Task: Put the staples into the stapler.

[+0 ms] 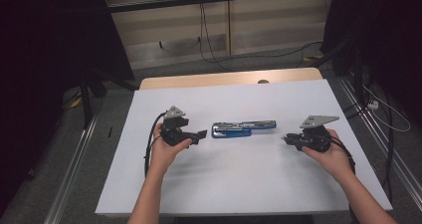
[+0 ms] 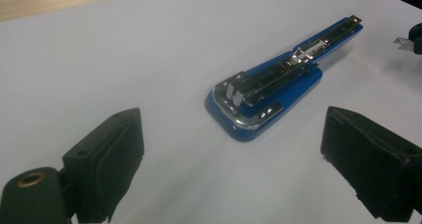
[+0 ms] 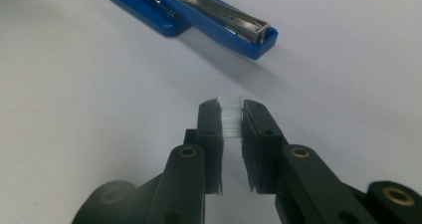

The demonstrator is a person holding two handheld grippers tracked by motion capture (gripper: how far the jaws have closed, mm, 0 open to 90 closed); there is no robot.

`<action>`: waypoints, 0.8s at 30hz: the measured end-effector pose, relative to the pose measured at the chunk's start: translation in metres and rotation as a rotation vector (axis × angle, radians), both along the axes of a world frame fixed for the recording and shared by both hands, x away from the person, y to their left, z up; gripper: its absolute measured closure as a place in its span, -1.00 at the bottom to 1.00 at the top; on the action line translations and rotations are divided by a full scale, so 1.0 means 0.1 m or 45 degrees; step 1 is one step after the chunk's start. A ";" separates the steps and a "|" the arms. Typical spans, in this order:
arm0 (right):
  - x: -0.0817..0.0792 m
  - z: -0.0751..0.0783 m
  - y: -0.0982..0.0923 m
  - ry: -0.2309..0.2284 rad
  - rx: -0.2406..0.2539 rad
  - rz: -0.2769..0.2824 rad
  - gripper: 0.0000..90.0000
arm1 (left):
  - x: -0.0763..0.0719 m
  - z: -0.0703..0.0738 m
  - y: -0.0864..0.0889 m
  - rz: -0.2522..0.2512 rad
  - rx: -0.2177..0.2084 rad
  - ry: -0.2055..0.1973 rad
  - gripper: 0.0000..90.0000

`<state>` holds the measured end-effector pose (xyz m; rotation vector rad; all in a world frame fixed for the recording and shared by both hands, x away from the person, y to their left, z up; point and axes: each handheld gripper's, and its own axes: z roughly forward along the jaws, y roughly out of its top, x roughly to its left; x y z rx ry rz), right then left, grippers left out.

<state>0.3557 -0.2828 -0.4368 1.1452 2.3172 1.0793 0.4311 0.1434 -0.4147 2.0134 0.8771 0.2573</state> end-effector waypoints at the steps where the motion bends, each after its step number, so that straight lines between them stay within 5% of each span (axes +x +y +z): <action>1: 0.00 0.01 0.01 0.003 -0.001 0.004 0.77 | 0.00 0.00 0.01 0.003 0.004 -0.003 -0.78; 24: 0.09 0.25 0.13 -0.015 0.017 0.085 0.77 | -0.14 -0.03 0.29 0.044 0.001 0.006 -0.80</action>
